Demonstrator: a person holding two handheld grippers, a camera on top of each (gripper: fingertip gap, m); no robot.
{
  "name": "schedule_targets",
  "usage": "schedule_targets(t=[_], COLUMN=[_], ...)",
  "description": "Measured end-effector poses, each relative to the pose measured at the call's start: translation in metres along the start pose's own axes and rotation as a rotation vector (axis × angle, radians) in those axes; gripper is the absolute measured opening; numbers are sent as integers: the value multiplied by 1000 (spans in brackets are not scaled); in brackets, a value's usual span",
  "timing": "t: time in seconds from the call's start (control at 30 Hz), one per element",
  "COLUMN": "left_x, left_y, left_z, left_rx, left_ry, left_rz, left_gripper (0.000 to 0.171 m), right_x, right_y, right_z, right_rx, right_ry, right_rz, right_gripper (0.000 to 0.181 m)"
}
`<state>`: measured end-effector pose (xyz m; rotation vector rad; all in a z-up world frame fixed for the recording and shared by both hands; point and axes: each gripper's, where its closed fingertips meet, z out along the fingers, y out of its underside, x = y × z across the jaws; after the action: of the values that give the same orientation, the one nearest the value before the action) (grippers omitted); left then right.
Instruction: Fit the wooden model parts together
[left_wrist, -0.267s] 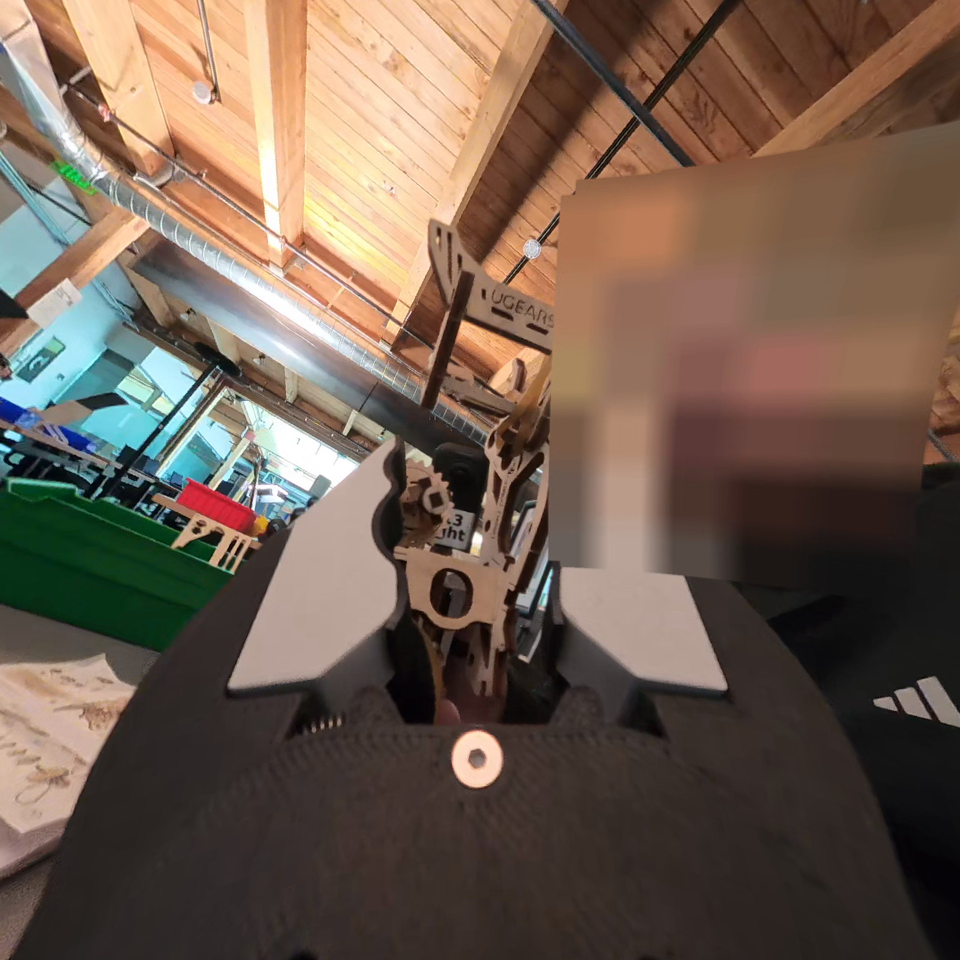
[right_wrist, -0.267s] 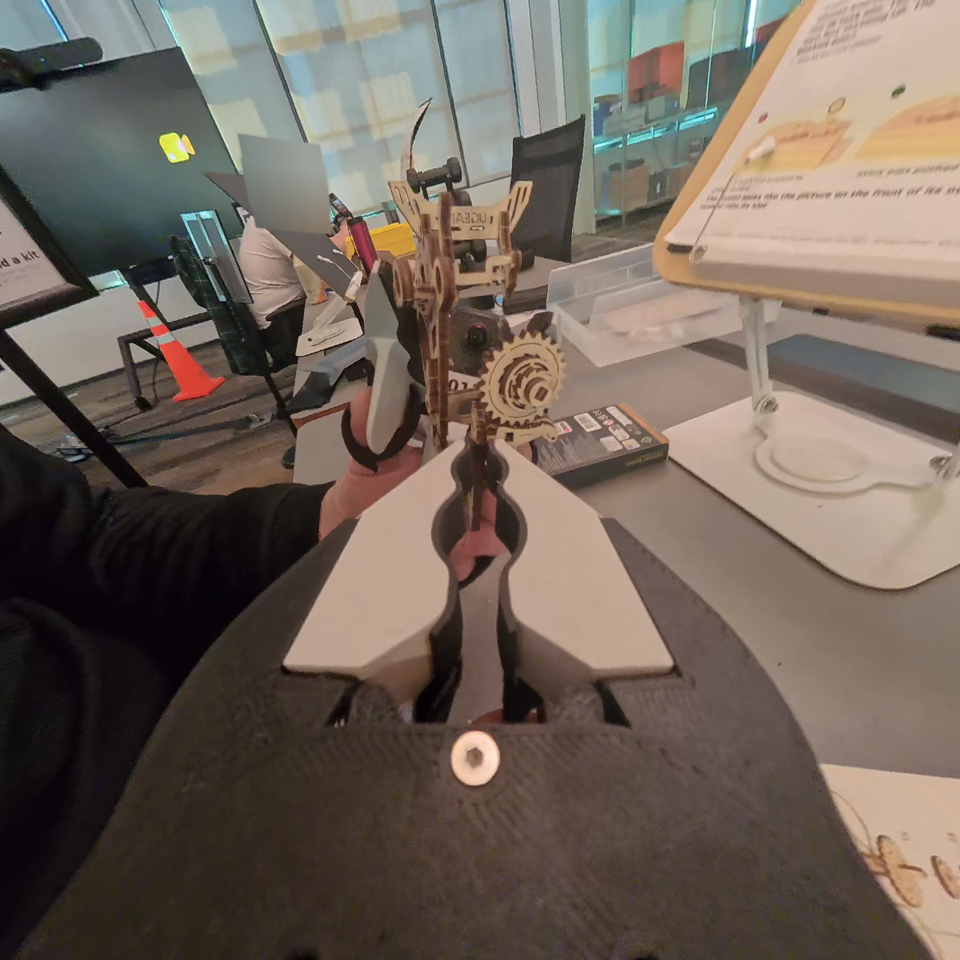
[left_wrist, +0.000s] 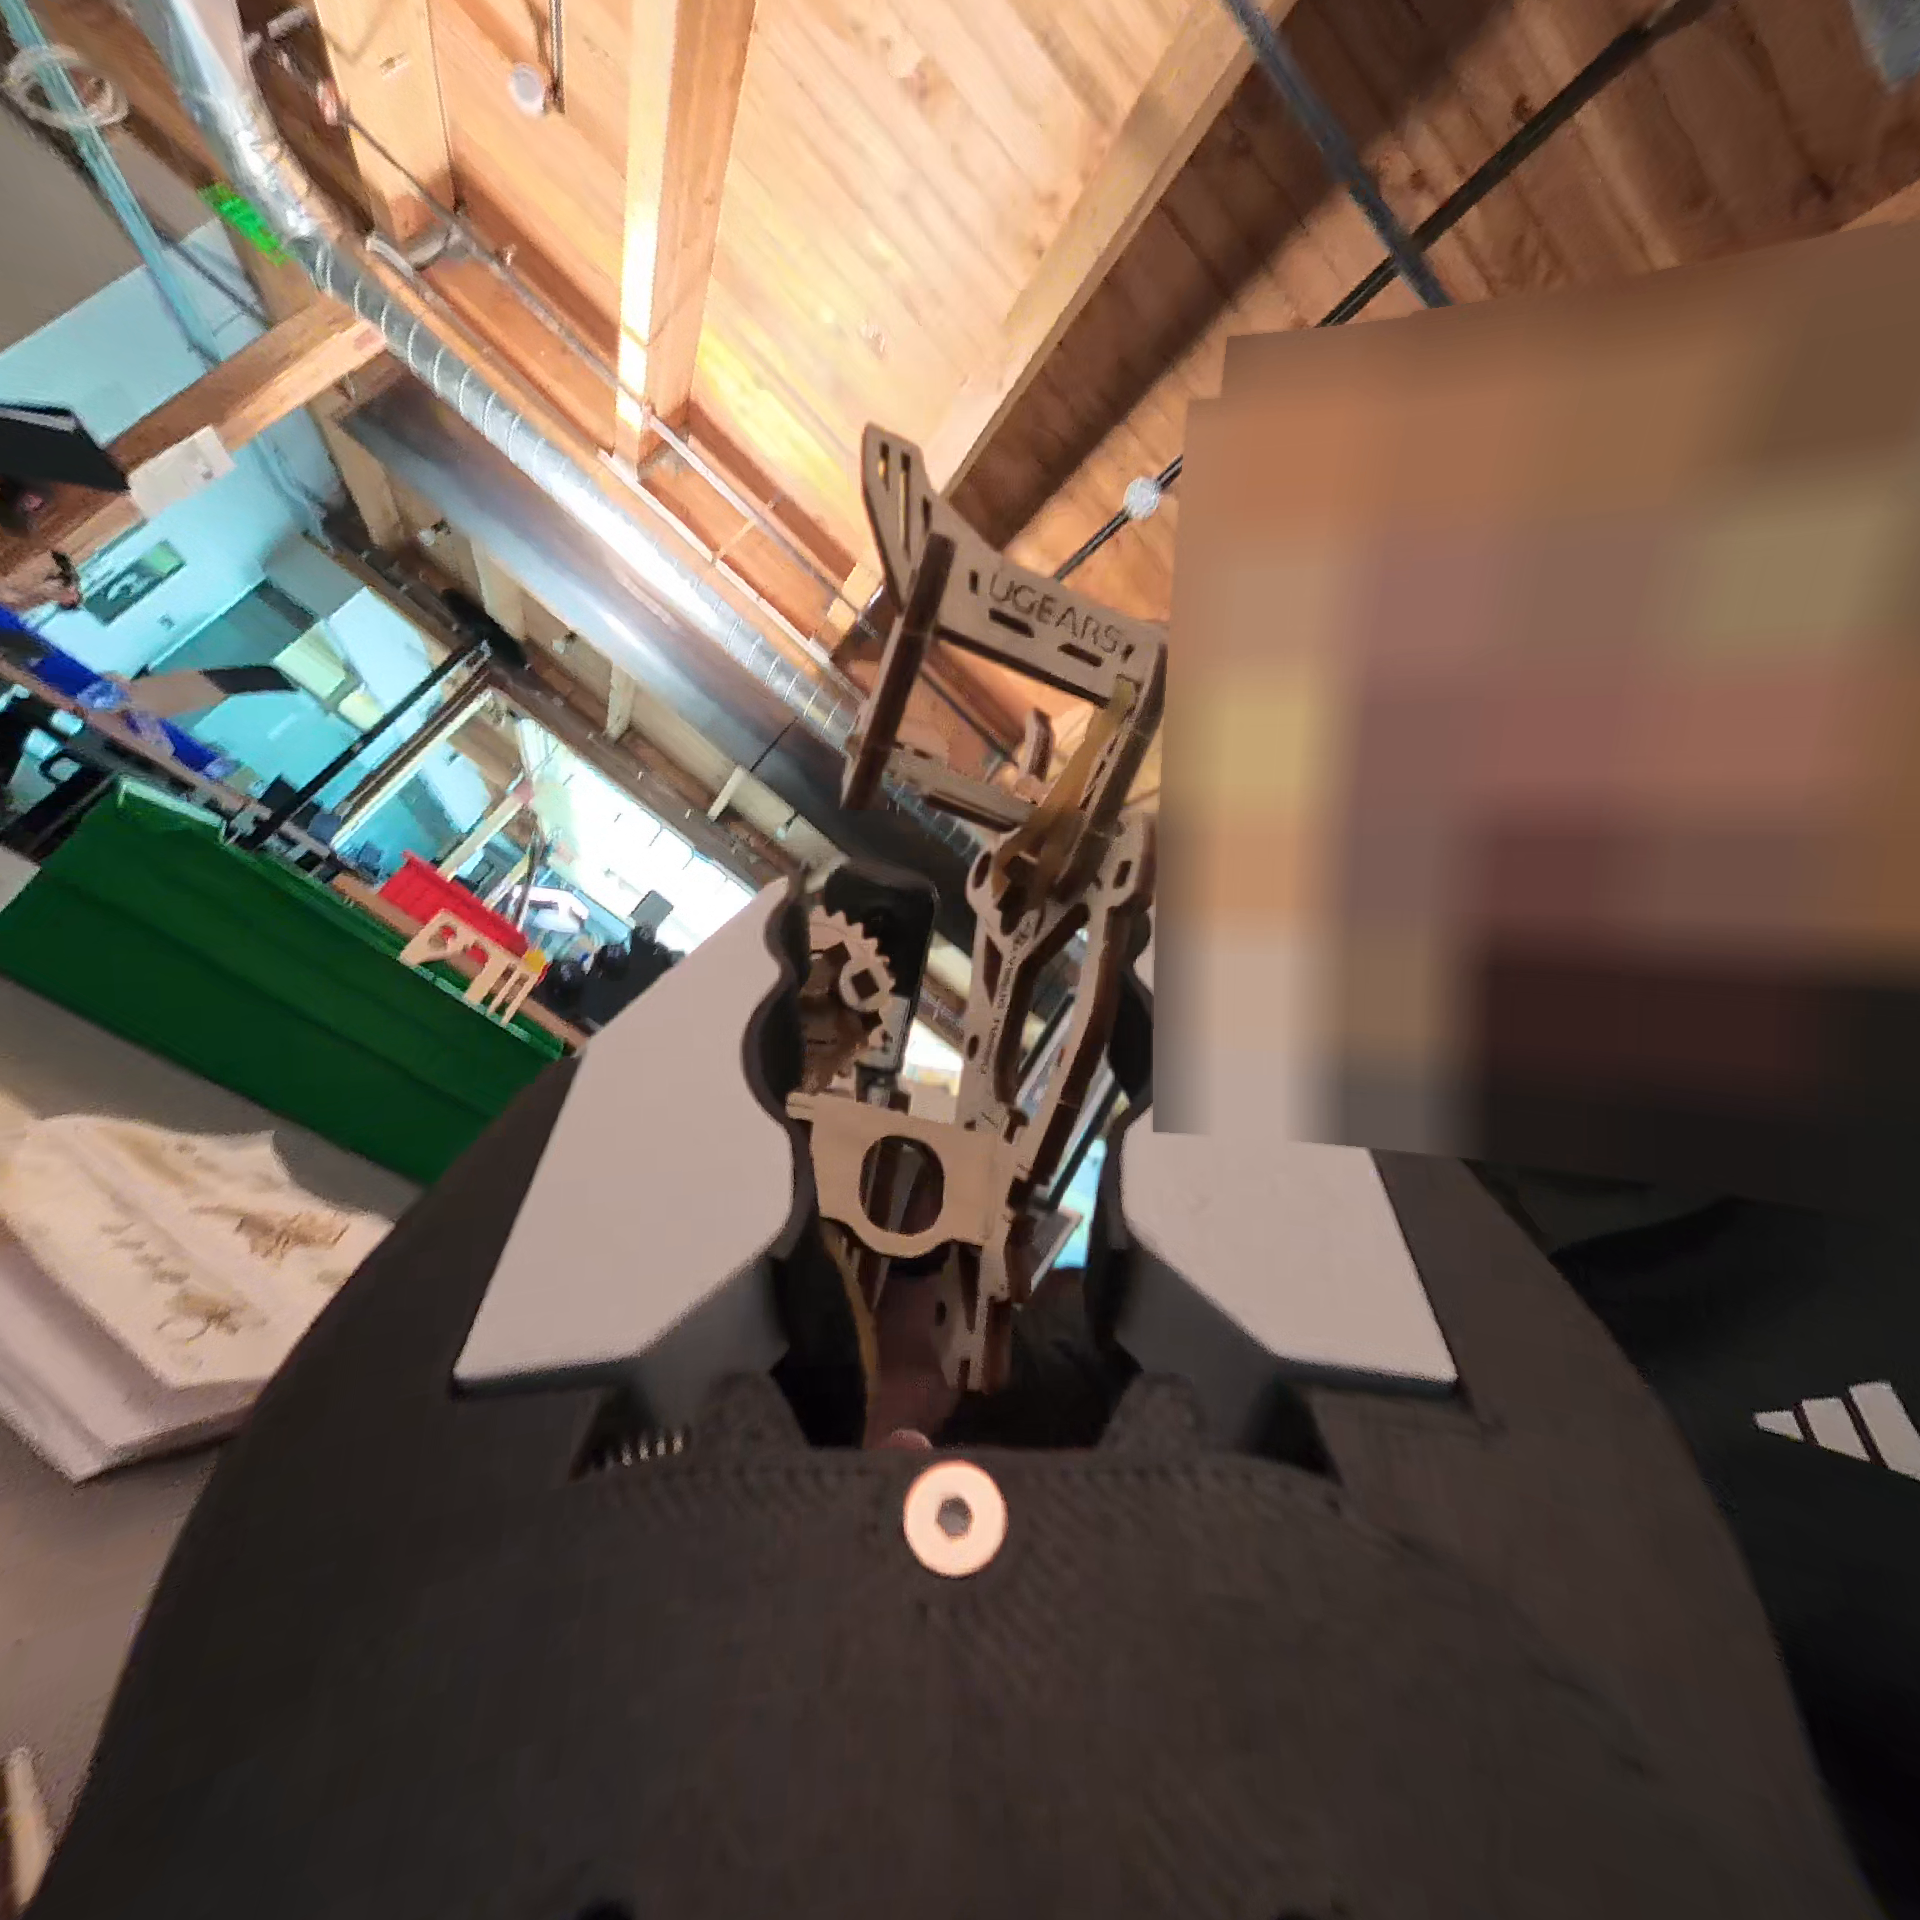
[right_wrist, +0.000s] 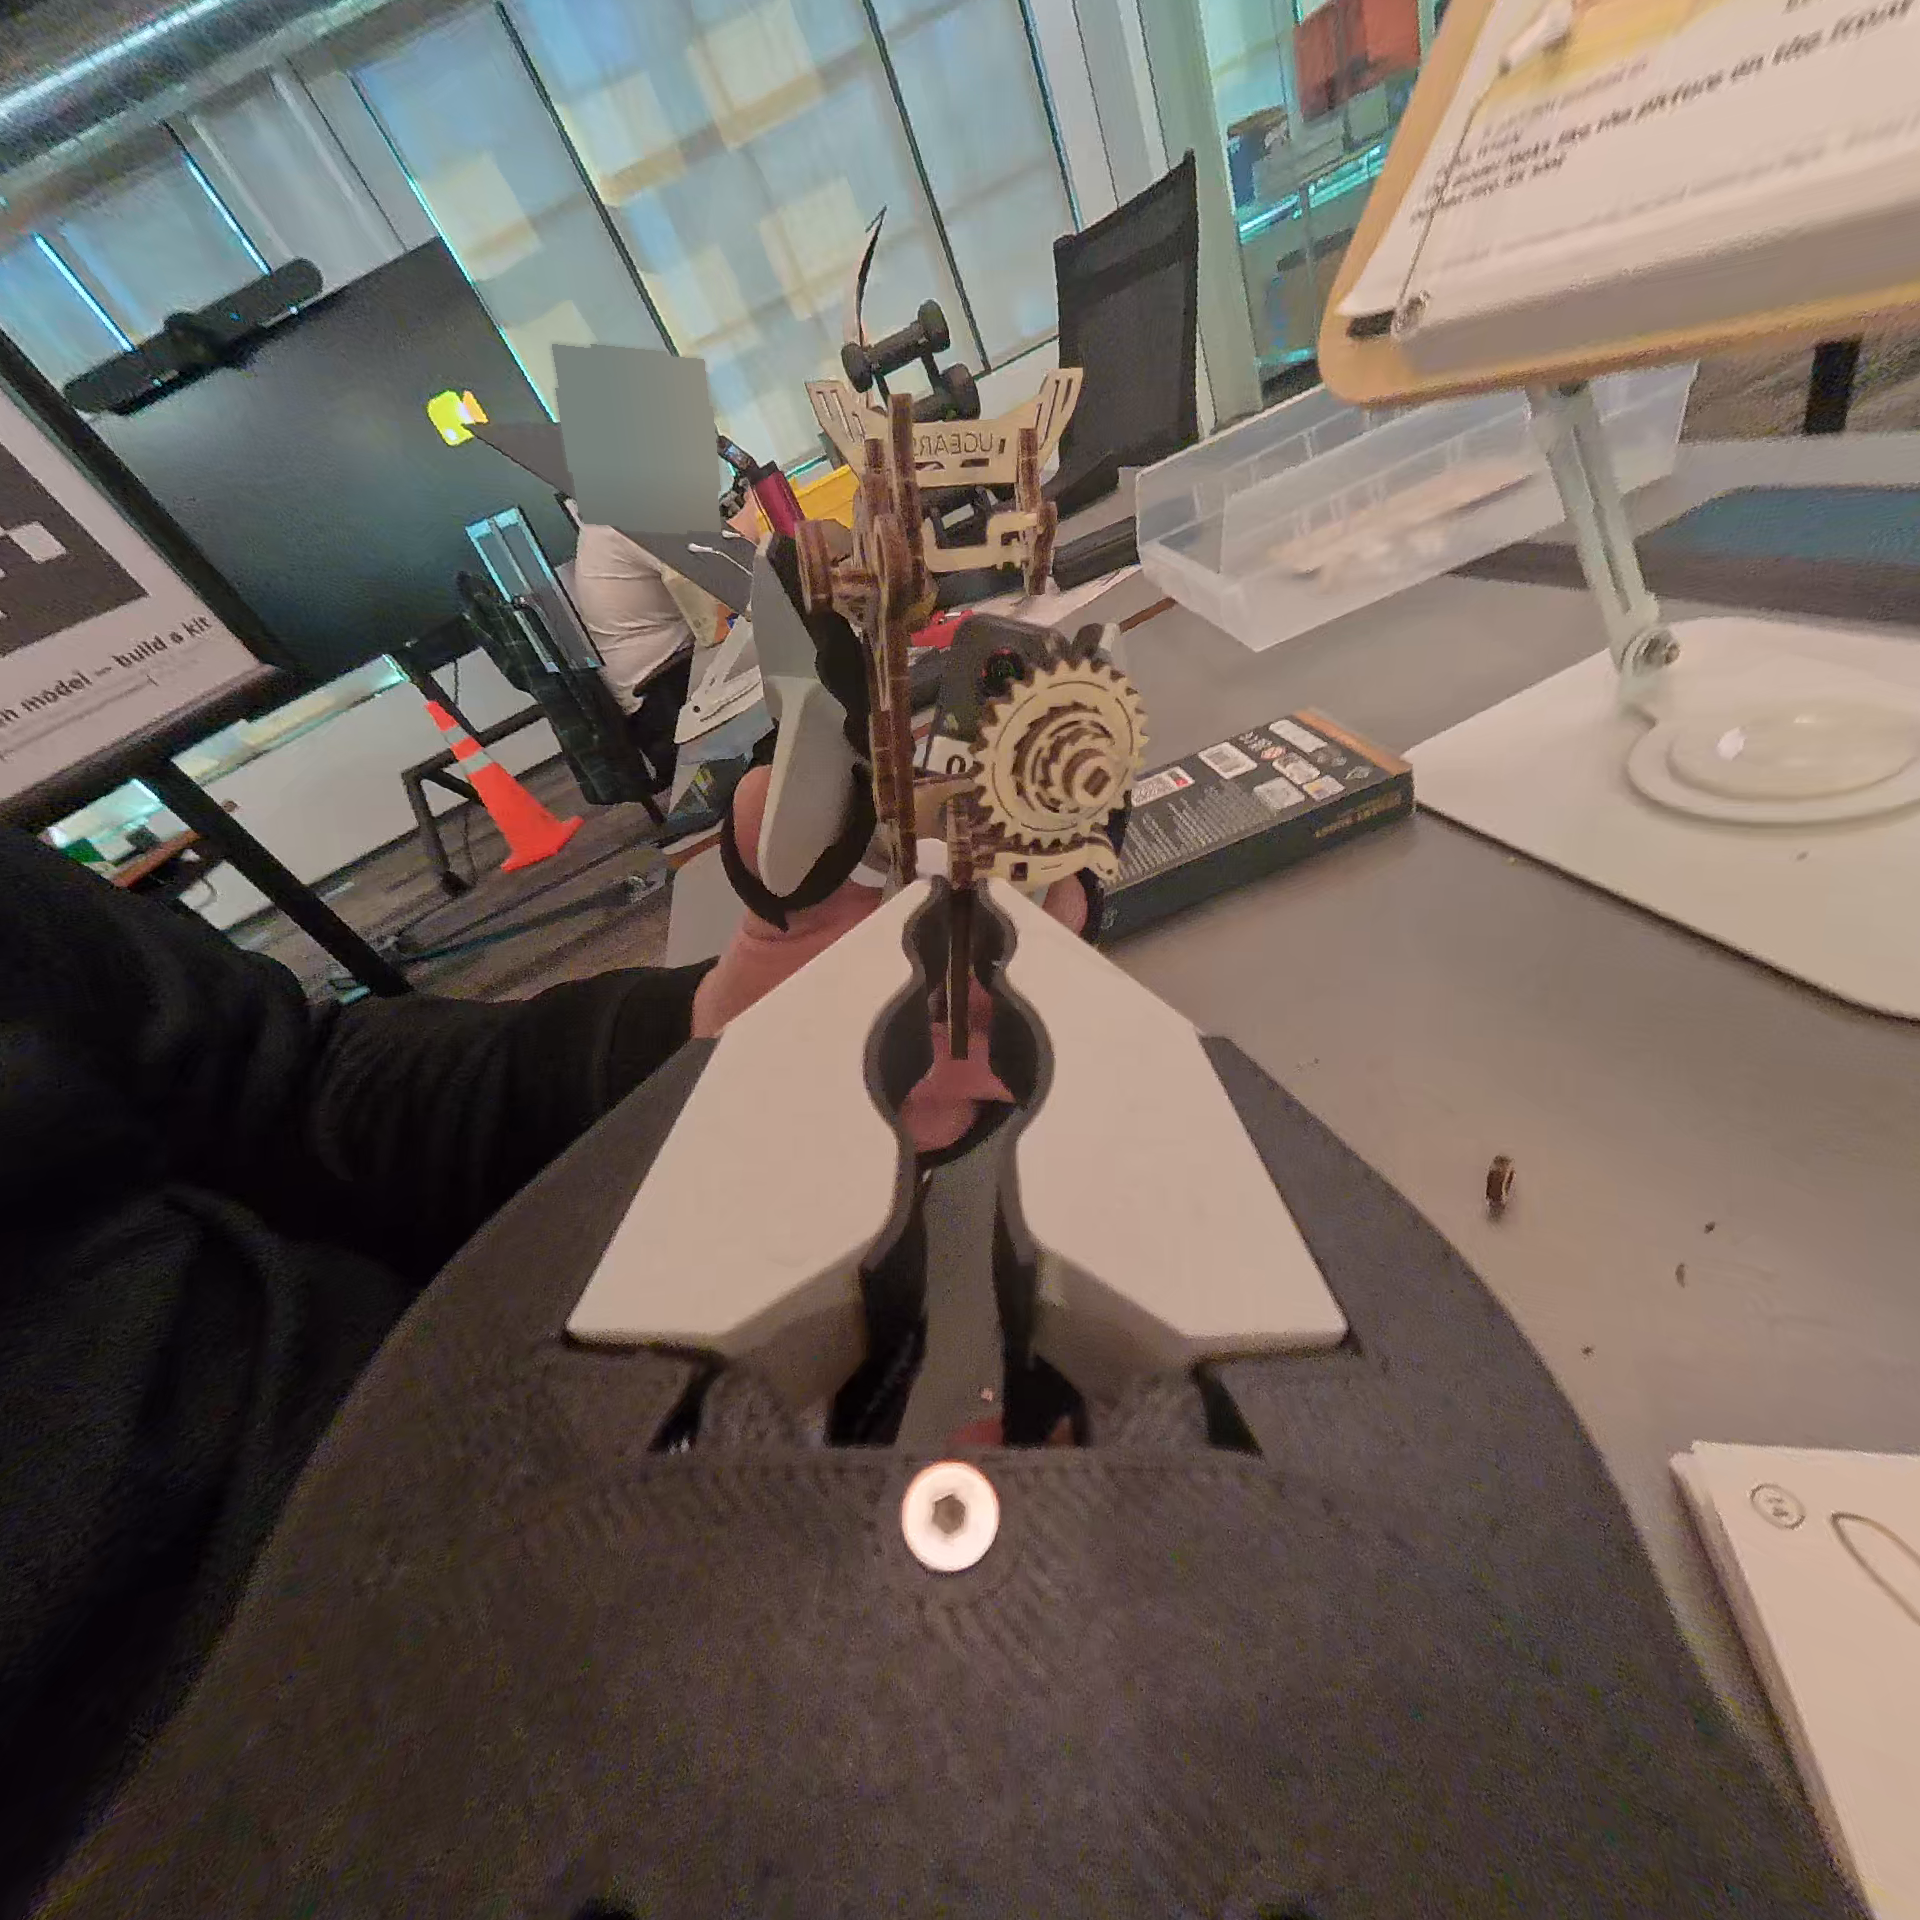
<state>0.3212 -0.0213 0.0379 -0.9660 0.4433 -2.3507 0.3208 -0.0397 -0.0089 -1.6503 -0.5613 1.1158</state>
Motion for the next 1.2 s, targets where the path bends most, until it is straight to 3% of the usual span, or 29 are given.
schedule_targets(t=[0.03,0.2,0.33,0.5,0.67,0.8,0.93,1.07,1.13,1.2], left_x=[-2,-20,-20,-16,-9,-3,20,33,39,47], left_y=[2,5,4,19,23,14,-8,-15,-13,-9], left_z=[-2,-15,-18,-15,-17,-20,-30,-43,-45,-43], left_rx=[-22,-79,-127,-314,-405,-356,-189,-125,-132,-154], left_ry=[-8,-102,-134,-180,-167,-149,-40,35,53,74], left_rz=[-4,-29,51,203,310,281,74,-20,-47,-58], left_gripper=[54,55,55,55,55,56,55,54,54,55], right_x=[2,13,18,21,26,30,23,9,1,-14], right_y=[2,17,38,64,85,97,116,129,113,78], right_z=[-1,-3,-7,-12,-17,-17,-11,-9,-11,-7], right_rx=[5,-43,-143,-252,-403,-548,-672,-709,-656,-521], right_ry=[-10,-2,21,45,133,241,268,205,201,181], right_rz=[25,76,67,58,-163,-509,-827,-832,-826,-781], right_gripper=[0,0,0,0,0,0,0,33,34,33])
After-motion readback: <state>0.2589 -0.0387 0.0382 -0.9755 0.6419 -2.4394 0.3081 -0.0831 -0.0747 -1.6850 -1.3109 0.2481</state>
